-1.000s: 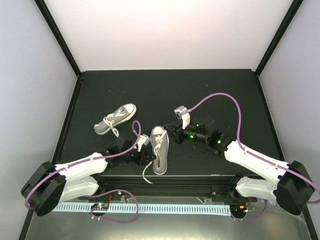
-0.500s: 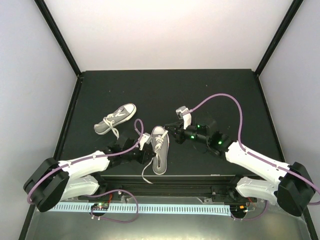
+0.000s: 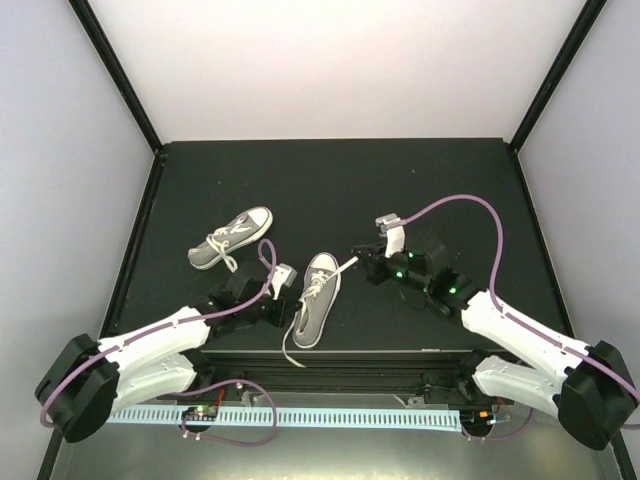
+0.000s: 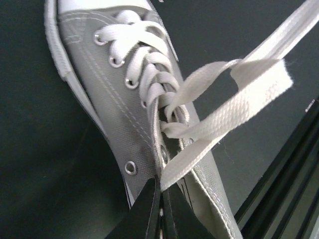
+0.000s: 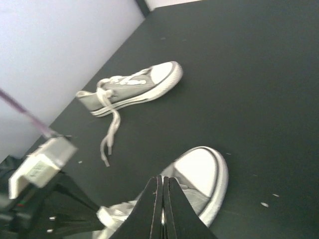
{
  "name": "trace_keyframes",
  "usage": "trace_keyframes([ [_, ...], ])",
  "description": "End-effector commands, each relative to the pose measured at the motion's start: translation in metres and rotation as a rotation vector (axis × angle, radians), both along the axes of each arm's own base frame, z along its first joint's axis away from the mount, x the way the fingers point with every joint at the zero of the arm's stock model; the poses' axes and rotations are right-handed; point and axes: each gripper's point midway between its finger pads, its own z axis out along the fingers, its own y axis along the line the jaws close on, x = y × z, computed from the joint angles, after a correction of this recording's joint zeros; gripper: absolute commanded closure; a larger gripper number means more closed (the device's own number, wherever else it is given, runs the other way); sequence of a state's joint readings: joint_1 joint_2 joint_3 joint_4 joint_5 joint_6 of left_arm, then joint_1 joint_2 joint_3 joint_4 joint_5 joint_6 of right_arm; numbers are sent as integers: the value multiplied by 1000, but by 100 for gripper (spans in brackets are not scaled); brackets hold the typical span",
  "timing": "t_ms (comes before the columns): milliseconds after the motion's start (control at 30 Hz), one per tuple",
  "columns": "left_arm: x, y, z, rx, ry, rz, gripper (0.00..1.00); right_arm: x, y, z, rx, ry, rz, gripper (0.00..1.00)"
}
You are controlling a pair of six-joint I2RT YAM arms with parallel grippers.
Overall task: Tie the shoes
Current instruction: Tie the shoelace on the shoe.
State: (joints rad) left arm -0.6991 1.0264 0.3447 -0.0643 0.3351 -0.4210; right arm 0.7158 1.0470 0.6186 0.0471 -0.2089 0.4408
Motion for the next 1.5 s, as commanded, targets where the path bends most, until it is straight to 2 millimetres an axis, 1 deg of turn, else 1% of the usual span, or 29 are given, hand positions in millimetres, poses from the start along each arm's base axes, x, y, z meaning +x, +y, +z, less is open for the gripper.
trace_keyframes([
  [0, 19, 18, 15, 37, -47, 127, 98, 13, -34, -16, -4, 48, -139, 98],
  [167, 24, 38, 12, 66, -14, 190, 98, 22, -70, -30, -6, 73, -243, 98],
  [267, 23, 37, 17, 30, -4, 169, 98, 26, -87, -35, -14, 77, -283, 98],
  [400, 23, 36, 19, 5, -1, 149, 98, 28, -105, -40, -30, 84, -327, 98],
  [500, 24, 39, 17, 9, 6, 152, 98, 29, -116, -46, -32, 95, -360, 98],
  [633, 30, 48, 12, 20, 25, 190, 98, 30, -132, -53, -30, 115, -408, 98],
  [767, 37, 58, 14, 11, 25, 241, 98, 30, -147, -57, -31, 126, -455, 98],
  [867, 41, 67, 14, 14, 22, 265, 98, 30, -162, -59, -38, 130, -507, 98],
  [1067, 49, 83, 7, 16, 60, 331, 99, 33, -190, -53, -18, 134, -597, 98],
  [1167, 55, 87, 9, -10, 59, 366, 98, 32, -197, -52, 6, 143, -620, 98],
  [1267, 60, 92, 13, -26, 49, 396, 98, 31, -203, -56, 19, 160, -642, 98],
  [1467, 61, 104, 12, -27, 39, 442, 98, 29, -217, -64, 22, 182, -703, 98],
])
